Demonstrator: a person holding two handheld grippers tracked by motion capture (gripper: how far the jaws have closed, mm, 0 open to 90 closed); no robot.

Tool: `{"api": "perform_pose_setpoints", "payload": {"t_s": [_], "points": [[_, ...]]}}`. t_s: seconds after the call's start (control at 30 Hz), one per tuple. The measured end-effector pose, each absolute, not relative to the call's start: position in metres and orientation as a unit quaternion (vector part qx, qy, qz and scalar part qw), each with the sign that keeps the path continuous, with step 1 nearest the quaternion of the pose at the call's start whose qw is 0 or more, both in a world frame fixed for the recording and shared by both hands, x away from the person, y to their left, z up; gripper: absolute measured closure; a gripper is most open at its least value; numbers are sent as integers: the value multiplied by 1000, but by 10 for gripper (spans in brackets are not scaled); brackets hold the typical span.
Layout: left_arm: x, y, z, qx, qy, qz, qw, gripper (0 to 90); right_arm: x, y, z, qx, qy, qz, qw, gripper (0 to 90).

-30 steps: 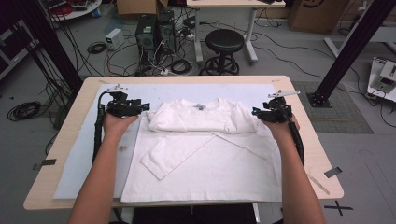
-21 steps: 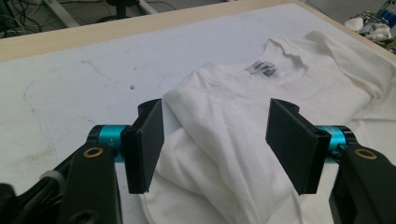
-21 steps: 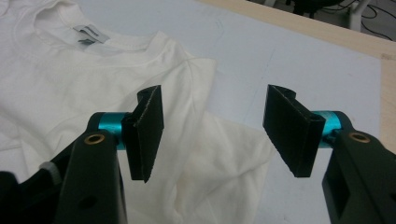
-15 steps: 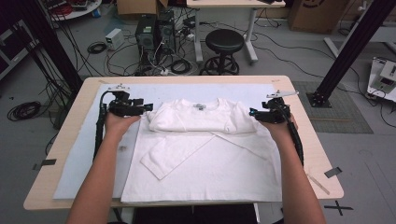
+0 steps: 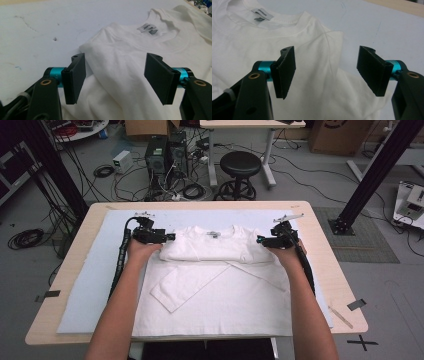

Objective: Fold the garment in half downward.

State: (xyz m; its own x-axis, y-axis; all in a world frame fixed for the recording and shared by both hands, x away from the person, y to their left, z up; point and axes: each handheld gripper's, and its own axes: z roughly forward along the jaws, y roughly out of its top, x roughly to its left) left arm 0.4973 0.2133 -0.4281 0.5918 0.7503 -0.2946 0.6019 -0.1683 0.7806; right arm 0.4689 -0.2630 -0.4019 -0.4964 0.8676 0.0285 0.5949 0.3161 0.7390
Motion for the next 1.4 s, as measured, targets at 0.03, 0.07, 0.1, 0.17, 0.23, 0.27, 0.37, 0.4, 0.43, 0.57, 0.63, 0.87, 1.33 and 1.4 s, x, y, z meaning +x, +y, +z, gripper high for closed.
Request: {"api": "perform_pose_setpoints", "payload": {"t_s": [0.03,0.07,0.1,0.17,0.23,0.27,0.37,0.4,0.43,0.57,0.63,0.87,1.33,1.4], "points": [[499,213,-430,758,447,77,468,339,471,-262,-403,466,788,355,189,324],[500,213,-432,756,447,72,472,339,473,-260,-404,466,788,355,189,327],[501,212,-434,754,448,68,476,339,476,-259,-405,467,789,353,188,328],[503,208,-437,756,448,61,474,339,482,-255,-407,470,789,348,187,340],[504,204,-439,760,451,56,464,356,489,-250,-409,472,790,344,185,363],[504,202,-440,765,450,55,457,401,491,-247,-411,472,791,343,183,392],[498,196,-437,778,431,65,453,629,494,-240,-415,470,793,343,184,621],[497,194,-435,778,430,74,452,690,494,-238,-416,465,797,336,190,695],[495,193,-432,779,427,79,451,731,494,-237,-417,466,798,329,195,773],[490,191,-423,782,411,94,458,835,490,-236,-412,455,805,330,191,900],[487,192,-418,784,405,102,458,838,487,-236,-408,445,809,332,192,900],[472,197,-399,772,389,106,491,842,478,-242,-394,436,804,353,197,900],[460,193,-396,775,374,110,498,843,504,-236,-424,490,786,330,180,607],[458,194,-396,775,373,109,498,844,505,-236,-429,494,790,319,173,817]]}}
